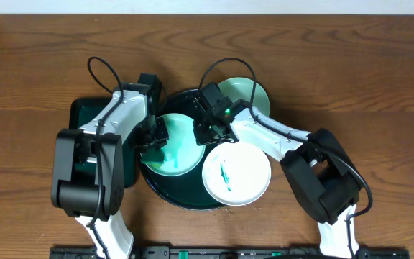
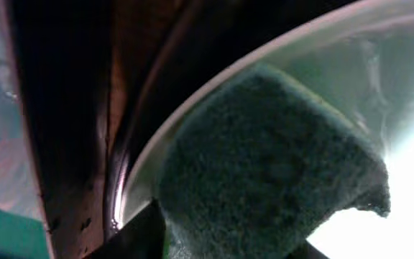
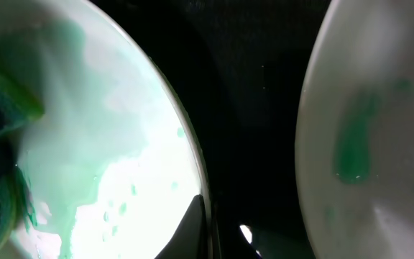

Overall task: Clean dirty plates on tray and stack at the side
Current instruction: 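Scrub the left plate surface with the sponge in the left gripper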

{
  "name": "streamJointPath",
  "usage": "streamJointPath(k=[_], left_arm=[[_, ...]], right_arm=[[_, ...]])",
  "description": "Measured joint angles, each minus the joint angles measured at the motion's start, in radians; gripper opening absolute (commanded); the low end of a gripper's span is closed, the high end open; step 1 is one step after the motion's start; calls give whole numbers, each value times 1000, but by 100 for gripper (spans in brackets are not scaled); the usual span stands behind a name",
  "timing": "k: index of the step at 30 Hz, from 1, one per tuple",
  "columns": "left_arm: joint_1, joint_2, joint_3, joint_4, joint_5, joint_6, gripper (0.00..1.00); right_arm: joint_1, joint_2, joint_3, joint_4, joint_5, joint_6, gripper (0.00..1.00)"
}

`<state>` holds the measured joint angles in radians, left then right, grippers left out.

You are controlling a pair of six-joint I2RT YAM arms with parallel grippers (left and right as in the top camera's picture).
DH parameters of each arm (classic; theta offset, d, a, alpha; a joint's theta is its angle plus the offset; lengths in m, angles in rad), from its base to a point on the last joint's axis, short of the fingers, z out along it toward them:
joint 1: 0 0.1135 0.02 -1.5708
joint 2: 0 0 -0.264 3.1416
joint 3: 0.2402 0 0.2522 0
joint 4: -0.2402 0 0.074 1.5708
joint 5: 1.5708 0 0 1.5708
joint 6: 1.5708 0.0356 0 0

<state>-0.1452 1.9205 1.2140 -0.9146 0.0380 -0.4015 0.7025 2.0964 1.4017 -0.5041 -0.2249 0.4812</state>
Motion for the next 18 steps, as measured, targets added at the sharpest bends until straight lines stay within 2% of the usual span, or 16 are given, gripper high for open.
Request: streamJointPath(k=[7,14,18], left_arm=[[1,0,0,2,32,50,44],[5,-3,17,-37,117,159,57],[5,-27,51,-79,138,203,59]], right_arm=[[0,0,0,0,0,0,1],[0,0,0,0,0,0,1],[0,0,0,0,0,0,1]])
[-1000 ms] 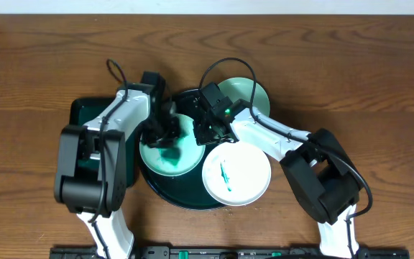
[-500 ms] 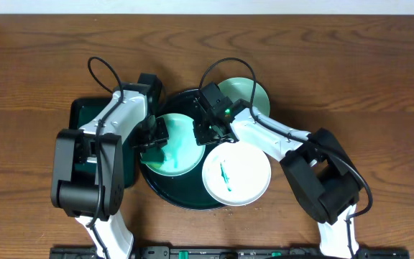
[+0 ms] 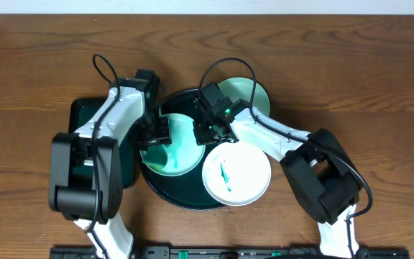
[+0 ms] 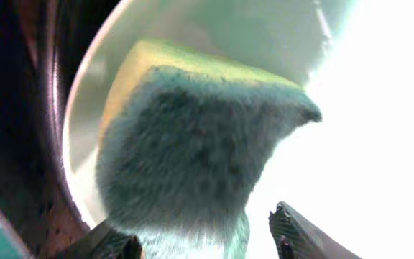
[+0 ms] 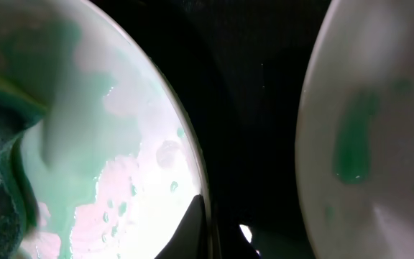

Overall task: Clean dirty plates on tray and stack at the side
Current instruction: 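Scrub the left plate surface with the sponge in the left gripper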

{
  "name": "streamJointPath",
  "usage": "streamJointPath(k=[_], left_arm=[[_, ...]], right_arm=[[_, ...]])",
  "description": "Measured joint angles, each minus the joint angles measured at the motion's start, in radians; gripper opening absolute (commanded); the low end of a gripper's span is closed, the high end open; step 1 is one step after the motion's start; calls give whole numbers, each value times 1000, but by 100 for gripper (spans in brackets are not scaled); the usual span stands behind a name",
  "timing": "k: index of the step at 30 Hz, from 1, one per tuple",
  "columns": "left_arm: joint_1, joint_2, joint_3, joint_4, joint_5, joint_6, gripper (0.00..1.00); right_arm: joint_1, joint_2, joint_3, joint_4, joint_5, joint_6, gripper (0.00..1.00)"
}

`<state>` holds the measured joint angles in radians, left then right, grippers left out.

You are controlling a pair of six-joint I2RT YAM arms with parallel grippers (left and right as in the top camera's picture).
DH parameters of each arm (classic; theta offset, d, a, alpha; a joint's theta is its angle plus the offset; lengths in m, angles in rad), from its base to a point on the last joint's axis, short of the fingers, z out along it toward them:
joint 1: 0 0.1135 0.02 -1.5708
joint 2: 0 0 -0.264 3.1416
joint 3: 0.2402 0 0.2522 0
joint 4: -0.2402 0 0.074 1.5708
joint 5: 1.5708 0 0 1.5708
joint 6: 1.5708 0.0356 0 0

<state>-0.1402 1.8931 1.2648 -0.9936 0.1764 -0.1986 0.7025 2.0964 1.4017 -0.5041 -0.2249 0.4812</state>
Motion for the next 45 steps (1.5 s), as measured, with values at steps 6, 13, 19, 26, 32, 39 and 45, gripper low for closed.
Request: streamJointPath(k=[6,13,19,26,32,39,45], left_arm=[[0,-41,15,-23,4,34,59],[0,-42,15,-58,-72,43,59],[-6,-41,13,-29,-98,43,52],[-28,-42,-50,41,-108,47,37],[-29,-41,-60,46,-112,50,21],[-34,-41,-71,78,-108,29,8],[-34,-41,-80,98,-90,-27,7]], right_arm=[[0,0,0,0,0,0,1],[0,0,0,0,0,0,1],[0,0,0,0,0,0,1],[0,0,0,0,0,0,1],[0,0,0,0,0,0,1],[0,0,0,0,0,0,1],[0,0,0,0,0,0,1]])
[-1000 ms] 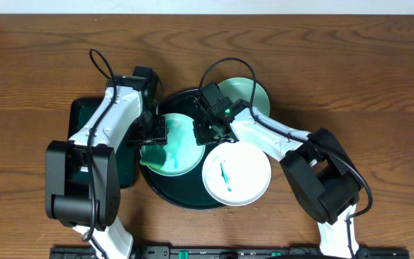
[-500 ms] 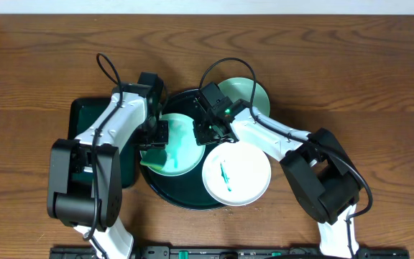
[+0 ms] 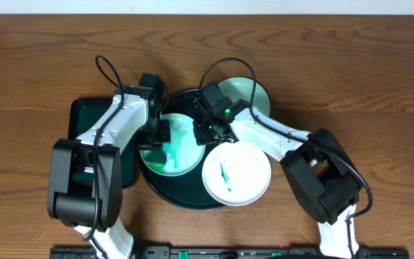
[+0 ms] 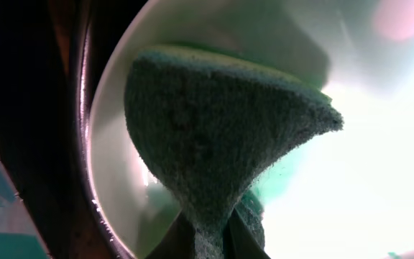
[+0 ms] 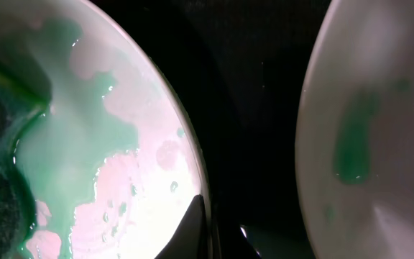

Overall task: Clean dirty plates on tray and stack at the side
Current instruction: 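Scrub the left plate surface with the sponge in the left gripper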

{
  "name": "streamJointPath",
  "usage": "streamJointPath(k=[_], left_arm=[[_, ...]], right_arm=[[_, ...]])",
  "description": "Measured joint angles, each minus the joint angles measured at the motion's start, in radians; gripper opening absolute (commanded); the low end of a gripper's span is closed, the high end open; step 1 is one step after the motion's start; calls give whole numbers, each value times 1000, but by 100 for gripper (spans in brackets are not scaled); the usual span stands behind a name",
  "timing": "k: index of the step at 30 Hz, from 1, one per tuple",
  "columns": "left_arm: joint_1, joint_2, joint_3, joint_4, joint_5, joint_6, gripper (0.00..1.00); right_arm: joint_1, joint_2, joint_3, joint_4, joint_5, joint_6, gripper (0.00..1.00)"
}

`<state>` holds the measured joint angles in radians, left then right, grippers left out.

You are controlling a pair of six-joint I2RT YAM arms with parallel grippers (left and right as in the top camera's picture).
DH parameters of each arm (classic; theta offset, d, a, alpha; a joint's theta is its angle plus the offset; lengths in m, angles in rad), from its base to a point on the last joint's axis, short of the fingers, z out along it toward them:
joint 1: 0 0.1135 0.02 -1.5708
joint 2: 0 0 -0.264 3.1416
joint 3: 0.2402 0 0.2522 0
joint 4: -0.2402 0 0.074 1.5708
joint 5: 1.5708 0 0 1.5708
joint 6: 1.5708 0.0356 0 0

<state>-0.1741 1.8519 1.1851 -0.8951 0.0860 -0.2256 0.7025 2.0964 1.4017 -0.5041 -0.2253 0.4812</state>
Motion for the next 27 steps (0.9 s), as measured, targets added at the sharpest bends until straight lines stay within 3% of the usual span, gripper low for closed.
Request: streamJointPath(k=[9,19,22,27], left_arm=[[4,-1,-14,126,135,-45,7],[-13,-12,-42,110,16,-249,7],[-10,-12,-42,111,49,-233,7],[13,-11,-56,145,274,-86,7]], right_arm=[[-3,0,0,0,0,0,1],[-5,0,0,0,-2,0,1],[-5,0,0,1,-2,0,1],[-8,1,0,1,-11,0,1]])
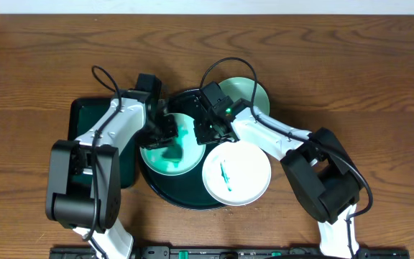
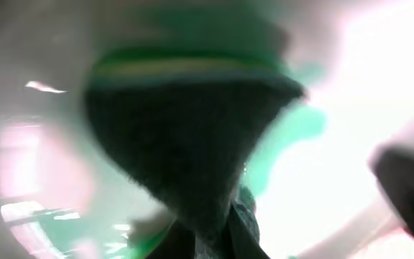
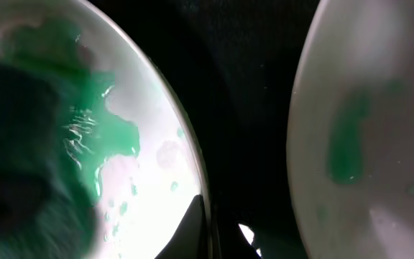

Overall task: Clean dirty plates on tray and stack at the side
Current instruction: 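Scrub the left plate surface with the sponge in the left gripper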

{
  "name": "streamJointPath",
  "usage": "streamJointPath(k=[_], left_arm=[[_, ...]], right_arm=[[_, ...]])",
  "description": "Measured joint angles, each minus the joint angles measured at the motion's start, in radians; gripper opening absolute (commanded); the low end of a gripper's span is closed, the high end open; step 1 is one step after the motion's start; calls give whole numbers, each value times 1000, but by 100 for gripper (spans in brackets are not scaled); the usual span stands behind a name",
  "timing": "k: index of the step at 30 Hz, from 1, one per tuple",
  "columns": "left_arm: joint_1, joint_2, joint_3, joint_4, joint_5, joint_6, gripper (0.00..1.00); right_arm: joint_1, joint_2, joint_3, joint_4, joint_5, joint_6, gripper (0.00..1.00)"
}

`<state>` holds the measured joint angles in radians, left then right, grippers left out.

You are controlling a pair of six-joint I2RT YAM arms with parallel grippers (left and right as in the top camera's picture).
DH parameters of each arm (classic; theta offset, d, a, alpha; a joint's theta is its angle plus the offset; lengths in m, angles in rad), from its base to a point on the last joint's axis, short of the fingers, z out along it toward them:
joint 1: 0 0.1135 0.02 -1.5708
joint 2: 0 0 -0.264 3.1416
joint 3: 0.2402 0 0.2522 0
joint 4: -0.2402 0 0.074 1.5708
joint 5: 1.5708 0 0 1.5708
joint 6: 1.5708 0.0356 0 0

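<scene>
A plate (image 1: pixel 171 152) smeared with green lies on the round dark tray (image 1: pixel 162 193). My left gripper (image 1: pixel 165 131) is shut on a dark green sponge (image 2: pixel 185 137) with a yellow back. The sponge presses on the plate's upper middle and shows blurred. My right gripper (image 1: pixel 203 134) is shut on that plate's right rim (image 3: pixel 192 180), one finger over it and one under. The sponge (image 3: pixel 20 165) fills the left of the right wrist view. A white plate (image 1: pixel 237 173) with a green streak rests on the tray's front right edge and shows again as the white plate (image 3: pixel 365 129).
A pale green plate (image 1: pixel 249 95) lies on the table behind the tray, at the right. A dark green rectangular tray (image 1: pixel 85 119) sits to the left under my left arm. Brown wooden table (image 1: pixel 379 86) stretches on both sides.
The sponge has moved from the plate's left rim to its middle, closer to my right gripper. The green smear is darker and has changed shape. My right gripper holds the rim as before.
My left gripper held the sponge at the plate's left rim and it stayed near that edge over the following moments, the green film changing shape each time. Now the sponge is at the plate's middle. My right gripper has kept its hold on the right rim throughout.
</scene>
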<state>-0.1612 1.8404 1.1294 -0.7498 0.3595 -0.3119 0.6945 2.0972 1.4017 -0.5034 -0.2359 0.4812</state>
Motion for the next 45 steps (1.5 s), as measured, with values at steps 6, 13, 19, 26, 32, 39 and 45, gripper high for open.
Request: streamJointPath(k=[6,13,19,26,32,39,45], left_arm=[[-16,10,-24,79,201,67,7],[-27,13,-26,126,77,11,7],[-50,-4,-12,72,-141,-123,7],[-37,-4,2,9,-139,-60,7],[-35,5,-12,-26,106,163,7],[-45,9,-24,69,109,187,7],[-41,3,15,-12,-238,-23,7]], right_arm=[[-14,4,0,0,-39,0,1],[-15,4,0,-4,-40,0,1],[-37,7,10,-45,-95,21,1],[-55,7,11,-58,-150,28,1],[-57,8,11,-58,-153,27,1],[-57,8,11,-59,-153,27,1],[-58,8,11,-60,-156,27,1]])
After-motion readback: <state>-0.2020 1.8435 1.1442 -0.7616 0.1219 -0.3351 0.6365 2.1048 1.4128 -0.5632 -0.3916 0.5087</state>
